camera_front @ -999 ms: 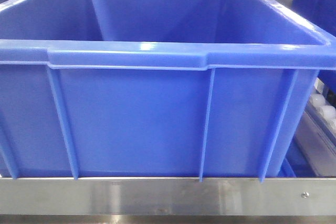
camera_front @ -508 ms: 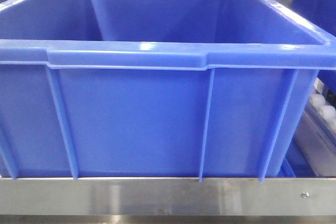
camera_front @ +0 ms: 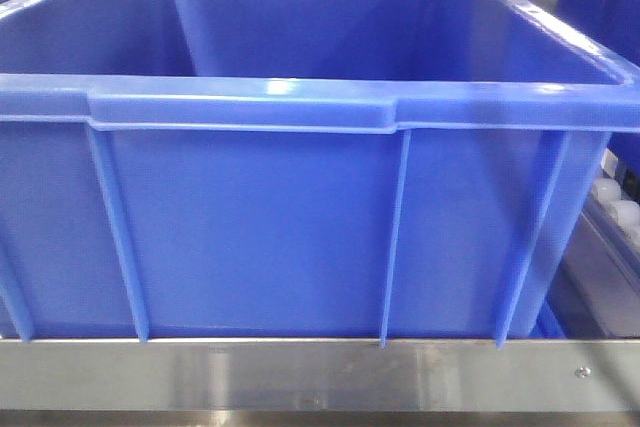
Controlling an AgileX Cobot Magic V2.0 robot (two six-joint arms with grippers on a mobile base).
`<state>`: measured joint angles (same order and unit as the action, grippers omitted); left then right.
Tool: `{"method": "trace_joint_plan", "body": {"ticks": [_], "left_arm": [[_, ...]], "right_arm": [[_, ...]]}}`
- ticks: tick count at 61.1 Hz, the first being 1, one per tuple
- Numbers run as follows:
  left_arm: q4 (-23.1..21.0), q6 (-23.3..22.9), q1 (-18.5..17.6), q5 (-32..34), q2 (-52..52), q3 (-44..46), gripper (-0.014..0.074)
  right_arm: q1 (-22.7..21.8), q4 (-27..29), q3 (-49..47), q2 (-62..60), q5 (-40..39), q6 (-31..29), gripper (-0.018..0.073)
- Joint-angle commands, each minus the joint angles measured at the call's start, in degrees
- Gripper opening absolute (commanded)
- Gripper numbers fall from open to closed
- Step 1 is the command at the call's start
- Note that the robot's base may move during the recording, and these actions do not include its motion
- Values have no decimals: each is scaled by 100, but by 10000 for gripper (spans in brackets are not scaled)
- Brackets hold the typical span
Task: Pick red cube and place on left shelf
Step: 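Lower the red cube into the blue crate with the right gripper, then open the right gripper to release the red cube in the crate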
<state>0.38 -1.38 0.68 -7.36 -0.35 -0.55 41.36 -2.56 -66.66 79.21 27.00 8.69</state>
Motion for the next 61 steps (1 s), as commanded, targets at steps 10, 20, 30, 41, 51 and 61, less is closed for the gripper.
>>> {"method": "trace_joint_plan", "body": {"ticks": [10, 20, 30, 41, 51, 61], "left_arm": [[-38, -5, -33, 511, -85, -132, 102], [-38, -5, -33, 511, -85, -132, 102], [-38, -5, -33, 511, -85, -132, 102], [-38, -5, -33, 511, -85, -132, 102], [-38, -5, -33, 511, -85, -132, 102], [-38, -5, -33, 511, -85, -132, 102]], "right_arm": [[-93, -107, -1359, 1208, -60, -53, 183], [-165, -108, -2118, 2027, 329, -53, 183], [-314, -114, -2688, 2668, 637, -53, 183], [-454, -114, -2989, 3081, 892, -53, 185], [-523, -144, -3018, 3205, 1036, -53, 188], [-548, -158, -3018, 3300, 1262, -53, 256]]}}
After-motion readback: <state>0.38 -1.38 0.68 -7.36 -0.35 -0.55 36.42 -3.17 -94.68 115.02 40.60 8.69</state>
